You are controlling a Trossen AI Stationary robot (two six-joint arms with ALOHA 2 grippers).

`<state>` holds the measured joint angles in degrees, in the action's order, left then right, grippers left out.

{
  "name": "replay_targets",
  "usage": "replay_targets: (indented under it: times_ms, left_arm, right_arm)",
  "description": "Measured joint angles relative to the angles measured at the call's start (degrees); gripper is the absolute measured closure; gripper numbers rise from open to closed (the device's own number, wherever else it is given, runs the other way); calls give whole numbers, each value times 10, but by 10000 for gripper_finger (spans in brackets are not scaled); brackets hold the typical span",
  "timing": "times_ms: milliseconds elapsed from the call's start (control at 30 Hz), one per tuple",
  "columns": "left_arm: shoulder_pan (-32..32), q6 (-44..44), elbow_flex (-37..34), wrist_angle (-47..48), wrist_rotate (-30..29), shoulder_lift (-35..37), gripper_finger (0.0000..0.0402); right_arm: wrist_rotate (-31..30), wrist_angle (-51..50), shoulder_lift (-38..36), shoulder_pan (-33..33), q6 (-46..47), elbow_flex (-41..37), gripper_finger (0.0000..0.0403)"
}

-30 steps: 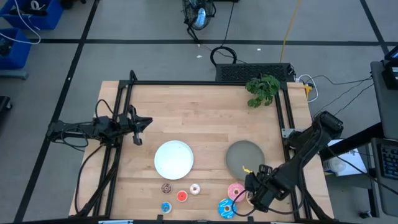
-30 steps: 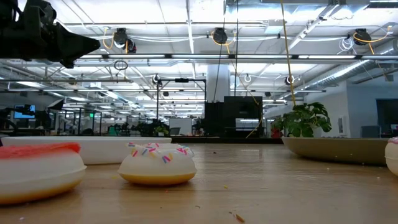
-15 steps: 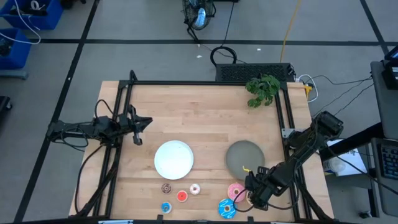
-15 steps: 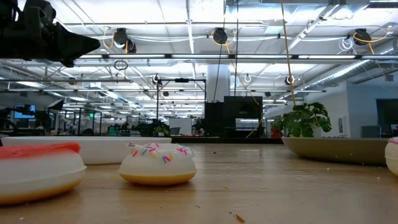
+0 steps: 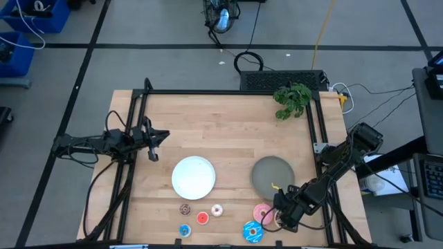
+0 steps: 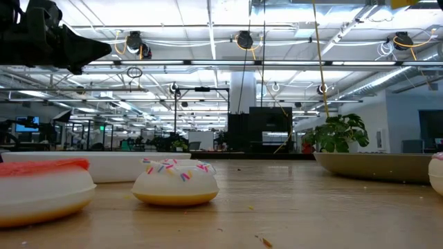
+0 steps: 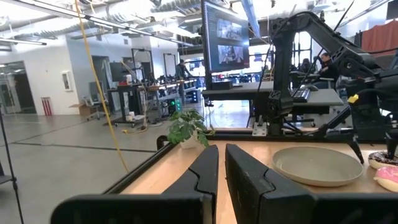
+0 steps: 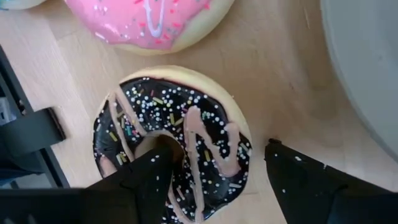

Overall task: Pick & Place donuts
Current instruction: Put the large black donut on the gray plate

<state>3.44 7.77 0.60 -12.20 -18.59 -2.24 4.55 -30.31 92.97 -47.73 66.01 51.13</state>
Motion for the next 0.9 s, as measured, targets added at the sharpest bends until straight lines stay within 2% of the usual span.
replay_targets:
  times_ms: [133, 233, 467, 600, 767, 900]
  left_arm:
    - [0, -1, 0, 0, 0, 0, 364]
    - [0, -2, 0, 0, 0, 0, 364]
    - [0, -2, 0, 0, 0, 0, 364]
    - [0, -1, 0, 0, 0, 0, 364]
    - [0, -4, 0, 1, 0, 0, 364]
    - [0, -4, 0, 1, 0, 0, 364]
  right_arm:
    - [2, 17, 1, 0, -10, -5, 169]
    - [3, 29, 1, 0, -17, -5, 189]
    - [29, 41, 3, 4, -37, -5, 284]
    - [67, 41, 4, 14, -64, 6, 338]
    - [109, 25, 4, 29, -105, 56, 378]
    - [108, -71, 4, 39, -147, 133, 384]
